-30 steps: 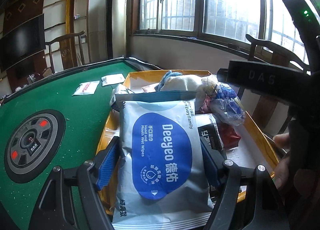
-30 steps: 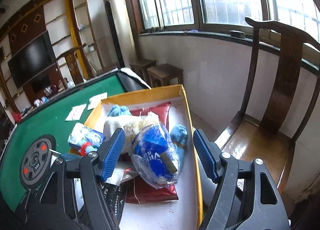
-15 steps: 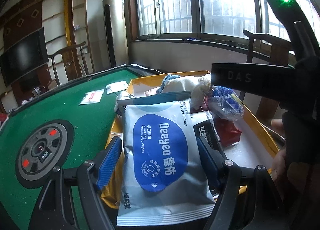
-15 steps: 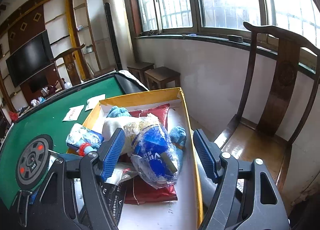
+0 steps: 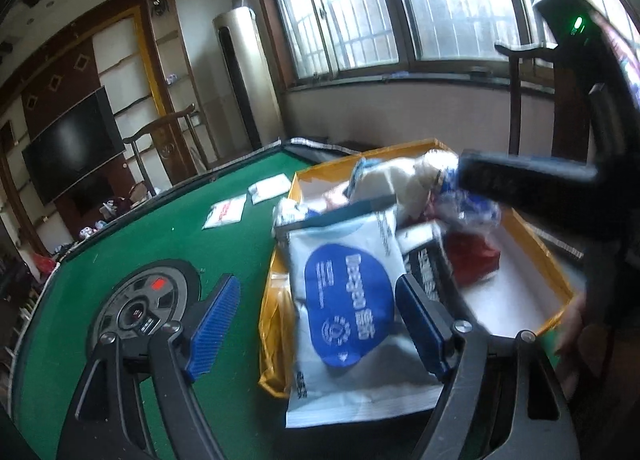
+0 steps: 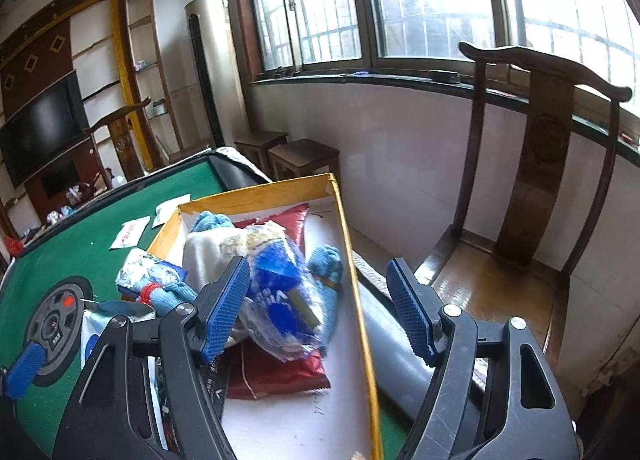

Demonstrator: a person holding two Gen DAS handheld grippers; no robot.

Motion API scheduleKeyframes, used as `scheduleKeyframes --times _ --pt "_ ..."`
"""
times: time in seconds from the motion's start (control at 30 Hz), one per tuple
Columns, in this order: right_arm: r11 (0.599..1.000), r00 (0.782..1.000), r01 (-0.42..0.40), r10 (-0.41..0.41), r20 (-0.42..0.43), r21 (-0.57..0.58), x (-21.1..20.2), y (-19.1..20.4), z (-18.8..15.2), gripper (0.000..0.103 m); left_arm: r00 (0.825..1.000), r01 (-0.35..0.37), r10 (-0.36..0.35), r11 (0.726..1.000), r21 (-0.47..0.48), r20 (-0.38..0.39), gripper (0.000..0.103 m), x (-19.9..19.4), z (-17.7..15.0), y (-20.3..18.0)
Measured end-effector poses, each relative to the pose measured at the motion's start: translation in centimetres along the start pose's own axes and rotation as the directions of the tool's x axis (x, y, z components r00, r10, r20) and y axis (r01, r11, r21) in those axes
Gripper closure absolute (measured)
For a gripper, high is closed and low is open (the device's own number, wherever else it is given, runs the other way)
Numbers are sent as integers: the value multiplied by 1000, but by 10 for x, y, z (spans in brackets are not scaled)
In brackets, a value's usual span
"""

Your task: Organize soft objects

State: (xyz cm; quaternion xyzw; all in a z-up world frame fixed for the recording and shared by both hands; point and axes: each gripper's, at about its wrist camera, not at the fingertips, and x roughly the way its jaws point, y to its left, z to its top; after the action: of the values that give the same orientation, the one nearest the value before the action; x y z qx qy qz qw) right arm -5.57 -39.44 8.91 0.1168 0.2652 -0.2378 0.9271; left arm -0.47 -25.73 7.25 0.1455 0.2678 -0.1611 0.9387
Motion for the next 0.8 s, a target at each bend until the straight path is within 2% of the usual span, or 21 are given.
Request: scheduleKeyframes --times 0.13,0.27,0.43,0.8 --pt "1000 1000 0 0 2 20 -5 -6 -4 31 1000 -11 11 1000 -6 1 22 -3 -3 3" --pt "1000 1000 4 -4 14 2 -11 -5 -7 31 993 -113 114 993 34 -29 22 0 -1 0" --pt "999 1000 -13 14 17 -35 -14 5 -11 31 997 -54 54 999 -2 -45 22 1 -1 10" --pt "997 999 -27 31 43 -72 -24 14 -13 31 998 -40 40 999 -4 -43 22 1 -4 11"
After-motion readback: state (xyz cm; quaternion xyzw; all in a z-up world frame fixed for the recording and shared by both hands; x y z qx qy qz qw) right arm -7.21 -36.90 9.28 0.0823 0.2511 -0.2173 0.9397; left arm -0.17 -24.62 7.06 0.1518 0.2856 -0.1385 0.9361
